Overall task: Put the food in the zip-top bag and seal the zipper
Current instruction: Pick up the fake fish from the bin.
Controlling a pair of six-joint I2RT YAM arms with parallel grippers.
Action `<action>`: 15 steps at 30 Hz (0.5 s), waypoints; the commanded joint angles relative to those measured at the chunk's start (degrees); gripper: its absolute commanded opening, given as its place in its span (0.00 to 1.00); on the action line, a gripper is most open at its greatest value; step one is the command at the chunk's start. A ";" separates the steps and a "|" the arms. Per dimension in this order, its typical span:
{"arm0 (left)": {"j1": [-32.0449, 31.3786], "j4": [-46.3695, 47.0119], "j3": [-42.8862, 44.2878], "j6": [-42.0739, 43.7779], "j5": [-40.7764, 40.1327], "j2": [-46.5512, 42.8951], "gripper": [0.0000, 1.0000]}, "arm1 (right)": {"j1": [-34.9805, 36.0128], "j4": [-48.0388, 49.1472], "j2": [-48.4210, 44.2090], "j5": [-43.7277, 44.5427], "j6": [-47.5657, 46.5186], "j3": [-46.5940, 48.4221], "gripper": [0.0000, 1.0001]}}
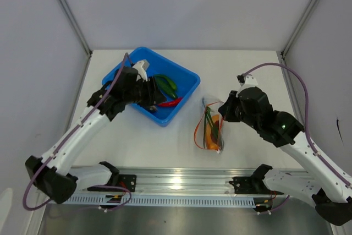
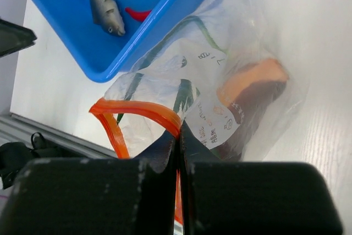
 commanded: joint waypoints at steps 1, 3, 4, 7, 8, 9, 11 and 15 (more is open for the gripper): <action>3.48 -3.98 7.32 1.74 3.43 6.96 0.53 | -1.07 -0.66 -0.02 3.52 -2.75 3.76 0.00; 4.71 -5.30 9.71 2.27 2.12 13.36 0.61 | -3.09 -0.58 1.56 2.56 -3.72 3.68 0.00; 5.25 -5.39 12.86 2.36 1.85 15.58 0.63 | -3.97 -0.14 2.18 0.99 -4.07 3.42 0.00; 7.09 -5.48 17.00 2.28 1.50 23.75 0.66 | -7.40 1.44 4.81 -3.23 -5.39 2.98 0.00; 7.53 -5.48 19.46 2.19 1.23 25.69 0.69 | -8.10 1.97 5.34 -4.03 -5.57 2.80 0.00; 8.41 -6.00 22.44 2.01 1.14 29.71 0.74 | -9.15 2.15 5.78 -4.65 -6.18 2.80 0.00; 9.12 -8.11 27.19 1.66 0.36 33.42 0.78 | -10.13 2.85 7.45 -6.05 -6.88 3.15 0.00; 11.31 -12.59 37.98 -0.09 -1.49 42.39 0.89 | -13.02 4.08 9.65 -9.04 -8.03 3.67 0.00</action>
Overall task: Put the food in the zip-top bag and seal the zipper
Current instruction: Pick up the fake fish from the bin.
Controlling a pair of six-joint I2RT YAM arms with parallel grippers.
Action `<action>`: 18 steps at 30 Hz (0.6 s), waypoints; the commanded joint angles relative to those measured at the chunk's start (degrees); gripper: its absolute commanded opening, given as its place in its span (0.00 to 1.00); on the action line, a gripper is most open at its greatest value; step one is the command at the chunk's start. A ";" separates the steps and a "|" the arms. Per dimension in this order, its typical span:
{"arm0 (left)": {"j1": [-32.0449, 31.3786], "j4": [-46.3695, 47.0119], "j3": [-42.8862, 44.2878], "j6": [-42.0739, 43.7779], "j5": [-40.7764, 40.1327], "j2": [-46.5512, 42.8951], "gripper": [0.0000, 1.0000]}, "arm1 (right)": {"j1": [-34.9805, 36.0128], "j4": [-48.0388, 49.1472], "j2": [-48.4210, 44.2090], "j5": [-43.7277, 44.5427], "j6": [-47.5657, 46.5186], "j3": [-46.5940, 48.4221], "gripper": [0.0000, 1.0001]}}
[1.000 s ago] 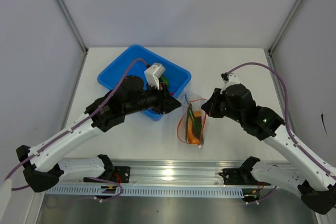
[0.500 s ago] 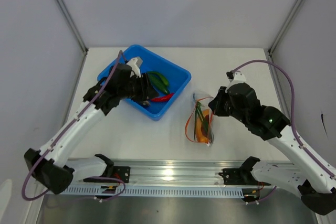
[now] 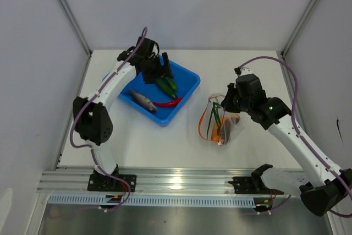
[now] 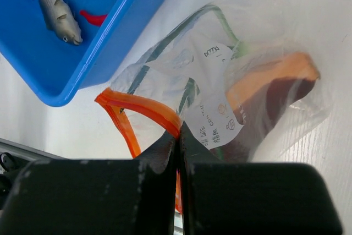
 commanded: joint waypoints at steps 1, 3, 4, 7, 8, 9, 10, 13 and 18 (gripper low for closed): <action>2.20 -5.93 9.98 -1.86 -1.89 6.33 0.90 | -2.78 3.29 1.13 -4.30 -2.63 2.60 0.00; 3.16 -9.09 12.00 -4.32 -2.50 7.93 0.90 | -3.49 3.21 2.36 -4.83 -3.16 3.22 0.00; 3.26 -9.63 11.75 -5.03 -3.64 8.03 0.91 | -4.27 3.29 2.54 -5.10 -3.51 3.22 0.00; 3.17 -11.30 7.29 -8.89 -8.73 6.54 0.95 | -5.42 3.29 3.33 -5.01 -4.30 2.96 0.00; 3.17 -11.13 6.22 -10.21 -9.79 5.31 0.96 | -5.68 3.29 3.50 -5.10 -4.48 2.78 0.00; 3.26 -10.08 5.34 -11.27 -10.76 5.13 0.97 | -5.95 3.47 3.85 -6.67 -4.57 2.61 0.00; 3.26 -10.33 5.68 -11.62 -12.33 5.39 0.97 | -6.04 4.25 4.03 -7.29 -4.65 2.00 0.00; 3.35 -14.45 12.33 -12.24 -14.37 10.30 0.97 | -6.56 5.66 4.82 -8.96 -4.65 1.20 0.00; 3.26 -18.24 19.58 -15.75 -13.85 15.23 0.96 | -7.27 5.14 5.96 -10.55 -5.18 2.60 0.00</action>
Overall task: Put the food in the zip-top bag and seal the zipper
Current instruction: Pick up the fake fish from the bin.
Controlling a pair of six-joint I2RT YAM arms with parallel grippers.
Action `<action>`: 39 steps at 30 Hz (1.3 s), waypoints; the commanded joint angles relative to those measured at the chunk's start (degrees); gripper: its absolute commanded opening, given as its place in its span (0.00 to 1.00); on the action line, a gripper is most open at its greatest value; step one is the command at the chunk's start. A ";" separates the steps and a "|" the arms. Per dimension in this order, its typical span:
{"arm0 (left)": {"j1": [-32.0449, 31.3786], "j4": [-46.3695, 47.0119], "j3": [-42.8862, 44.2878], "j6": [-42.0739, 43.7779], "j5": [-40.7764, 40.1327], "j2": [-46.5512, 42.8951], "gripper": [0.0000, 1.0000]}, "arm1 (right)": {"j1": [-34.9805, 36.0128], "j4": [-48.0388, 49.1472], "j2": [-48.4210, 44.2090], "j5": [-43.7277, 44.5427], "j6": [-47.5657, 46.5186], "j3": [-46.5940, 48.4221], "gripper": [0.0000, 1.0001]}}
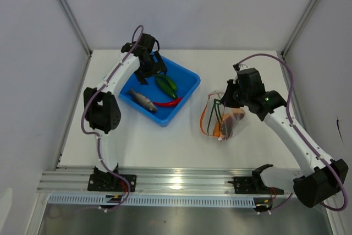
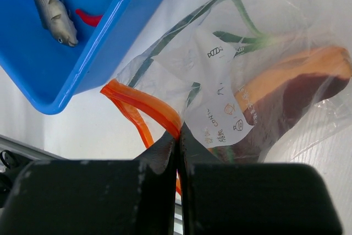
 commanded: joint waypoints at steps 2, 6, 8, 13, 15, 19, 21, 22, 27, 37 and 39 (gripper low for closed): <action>0.20 -6.36 0.45 -7.85 -1.77 0.81 0.96 | -0.67 1.45 0.22 -2.20 -1.53 3.37 0.00; 0.11 -12.60 0.35 -12.43 -1.69 0.98 0.98 | -1.37 1.00 0.22 -2.46 -2.41 3.64 0.00; -0.15 -14.18 0.96 -13.66 -2.30 0.72 0.99 | -1.55 1.44 0.39 -3.16 -2.50 3.29 0.00; -0.42 -13.23 -0.62 -15.51 -2.93 0.19 0.99 | -1.90 2.14 0.74 -4.31 -2.59 3.29 0.00; -0.33 -12.18 -1.14 -15.17 -1.96 0.28 0.98 | -1.99 2.23 0.83 -4.22 -2.85 3.29 0.00; -0.42 -9.89 -1.93 -12.88 -4.49 -1.91 0.97 | -2.86 2.32 2.76 -5.53 -2.24 3.99 0.00; -0.42 -7.44 -3.16 -12.00 -6.96 -4.19 0.97 | -3.30 2.76 5.21 -7.73 -1.97 4.60 0.00; -0.42 -7.17 -3.78 -11.22 -7.49 -4.90 0.97 | -3.48 2.59 6.18 -8.00 -1.71 5.04 0.00; -1.21 -9.36 -3.78 -9.54 -11.62 -4.47 0.95 | -6.29 -2.85 13.13 -10.28 -2.94 11.36 0.00; -1.91 -15.86 1.48 -7.95 -11.36 1.41 0.91 | -9.90 -5.24 18.49 -19.16 -0.12 19.02 0.00; -1.82 -15.34 3.59 -7.78 -12.15 2.82 0.91 | -10.33 -5.85 19.46 -20.47 -0.48 19.72 0.00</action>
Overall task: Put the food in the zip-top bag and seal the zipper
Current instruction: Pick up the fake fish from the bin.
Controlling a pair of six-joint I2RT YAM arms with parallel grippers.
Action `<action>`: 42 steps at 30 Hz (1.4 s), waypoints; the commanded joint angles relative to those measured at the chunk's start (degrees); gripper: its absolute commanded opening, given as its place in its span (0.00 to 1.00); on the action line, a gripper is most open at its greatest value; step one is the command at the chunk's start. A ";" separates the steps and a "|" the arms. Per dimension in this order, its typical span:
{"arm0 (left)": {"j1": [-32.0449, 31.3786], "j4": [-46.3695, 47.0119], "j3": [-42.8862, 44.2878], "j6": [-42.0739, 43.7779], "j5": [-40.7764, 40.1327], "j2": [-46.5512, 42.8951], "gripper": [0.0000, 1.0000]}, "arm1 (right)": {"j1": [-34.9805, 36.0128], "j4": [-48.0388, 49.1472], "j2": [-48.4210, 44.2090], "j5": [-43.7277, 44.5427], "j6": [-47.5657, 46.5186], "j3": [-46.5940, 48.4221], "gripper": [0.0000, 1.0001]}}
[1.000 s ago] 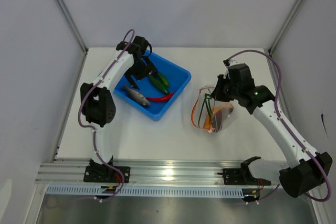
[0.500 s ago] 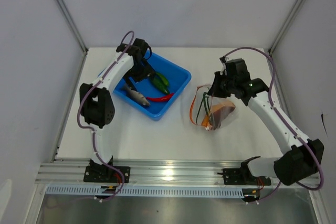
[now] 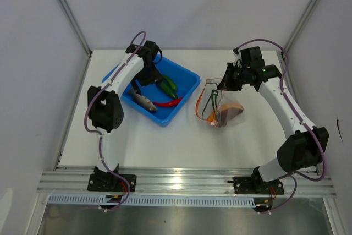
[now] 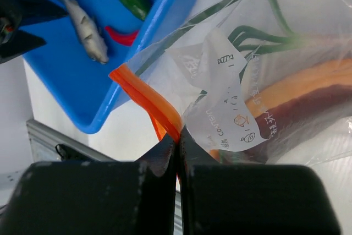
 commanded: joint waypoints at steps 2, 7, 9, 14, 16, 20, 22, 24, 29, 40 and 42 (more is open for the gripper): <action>0.27 -1.89 6.98 1.38 -0.94 5.18 0.91 | -2.05 -1.79 2.22 -6.77 -0.70 3.75 0.00; 1.50 -10.24 18.32 0.50 0.38 15.39 0.90 | -4.26 -1.70 3.01 -8.02 -1.75 3.84 0.00; 1.86 -12.17 18.87 0.15 1.09 18.38 0.89 | -4.43 -1.88 3.10 -7.32 -2.19 4.19 0.00; 2.56 -13.76 14.49 0.76 -0.23 19.36 0.88 | -4.96 -1.97 3.46 -7.32 -2.19 5.94 0.00; 2.65 -13.76 11.50 0.59 -1.11 18.05 0.88 | -5.14 -1.97 3.37 -6.96 -2.11 6.03 0.00; 2.65 -12.53 8.76 1.11 -2.08 15.06 0.88 | -5.49 -1.18 3.54 -7.84 -0.88 5.33 0.00; 2.65 -13.14 9.63 1.38 -2.16 14.44 0.87 | -5.58 -1.09 3.98 -8.19 -0.79 5.33 0.00; 2.65 -13.06 9.46 1.29 -2.43 13.83 0.88 | -5.49 -1.18 3.98 -8.19 -0.70 5.33 0.00; 2.65 -12.88 9.55 1.47 -3.39 11.01 0.88 | -5.49 -2.32 3.37 -7.32 -1.58 5.42 0.00; 4.67 -16.22 2.62 -1.96 -1.64 6.96 0.88 | -5.67 -2.50 2.58 -7.58 -2.37 4.98 0.00; 5.37 -16.14 2.00 -1.61 -0.76 7.93 0.86 | -5.75 -2.41 2.31 -7.40 -2.63 4.54 0.00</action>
